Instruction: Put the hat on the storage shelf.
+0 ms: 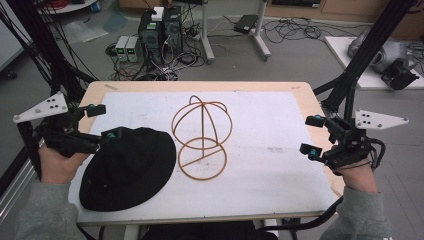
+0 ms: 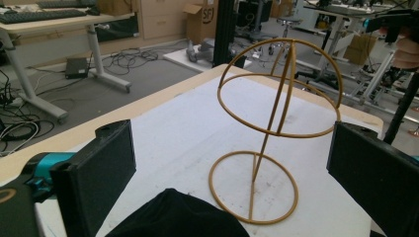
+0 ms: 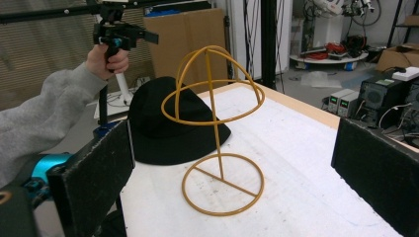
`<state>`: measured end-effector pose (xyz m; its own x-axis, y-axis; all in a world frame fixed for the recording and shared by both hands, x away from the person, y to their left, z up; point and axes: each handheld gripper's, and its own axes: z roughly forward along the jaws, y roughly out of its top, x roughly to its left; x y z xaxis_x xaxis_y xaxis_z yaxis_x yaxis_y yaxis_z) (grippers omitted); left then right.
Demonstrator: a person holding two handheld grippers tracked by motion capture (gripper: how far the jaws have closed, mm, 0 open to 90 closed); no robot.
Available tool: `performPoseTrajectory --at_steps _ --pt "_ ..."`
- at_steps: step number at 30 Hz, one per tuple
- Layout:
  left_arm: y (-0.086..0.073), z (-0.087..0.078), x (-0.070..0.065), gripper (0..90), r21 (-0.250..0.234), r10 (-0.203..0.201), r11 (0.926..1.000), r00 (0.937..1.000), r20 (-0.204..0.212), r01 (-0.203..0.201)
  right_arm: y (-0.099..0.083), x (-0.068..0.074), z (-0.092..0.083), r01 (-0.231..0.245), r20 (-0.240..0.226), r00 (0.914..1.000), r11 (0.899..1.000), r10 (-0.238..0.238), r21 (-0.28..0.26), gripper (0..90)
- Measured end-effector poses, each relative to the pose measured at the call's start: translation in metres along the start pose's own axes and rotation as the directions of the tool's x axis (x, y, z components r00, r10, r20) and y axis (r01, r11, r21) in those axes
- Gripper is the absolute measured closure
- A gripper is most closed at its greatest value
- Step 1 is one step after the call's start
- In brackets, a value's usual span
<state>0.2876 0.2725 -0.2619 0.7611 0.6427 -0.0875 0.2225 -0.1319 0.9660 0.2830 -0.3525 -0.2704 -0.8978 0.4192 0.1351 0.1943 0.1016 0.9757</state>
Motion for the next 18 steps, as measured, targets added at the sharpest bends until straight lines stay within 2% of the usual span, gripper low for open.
performPoseTrajectory --at_steps 3,7,10,13,18 --pt "-0.001 0.006 0.007 5.0 0.031 -0.009 0.9995 0.9999 -0.009 0.01 -0.001 0.0 0.0 -0.008 -0.001 1.0 1.0 0.008 0.004 2.0" --pt "-0.005 0.009 0.009 5.0 0.047 -0.019 0.9987 0.9997 -0.013 0.019 -0.002 -0.002 0.001 -0.006 0.001 1.0 1.0 0.006 0.006 2.0" --pt "-0.008 0.01 0.013 7.0 0.068 -0.041 0.9967 0.9984 -0.039 0.044 -0.003 -0.003 0.002 -0.008 0.002 1.0 1.0 0.008 0.011 2.0" --pt "-0.012 0.01 0.017 9.1 0.071 -0.058 0.9956 0.997 -0.051 0.062 -0.004 -0.005 0.001 -0.021 0.004 0.9998 1.0 0.021 0.017 2.0" --pt "-0.017 0.011 0.018 9.1 0.068 -0.06 0.9957 0.9968 -0.052 0.064 -0.005 -0.006 -0.001 -0.026 -0.002 0.9997 1.0 0.026 0.006 2.0"
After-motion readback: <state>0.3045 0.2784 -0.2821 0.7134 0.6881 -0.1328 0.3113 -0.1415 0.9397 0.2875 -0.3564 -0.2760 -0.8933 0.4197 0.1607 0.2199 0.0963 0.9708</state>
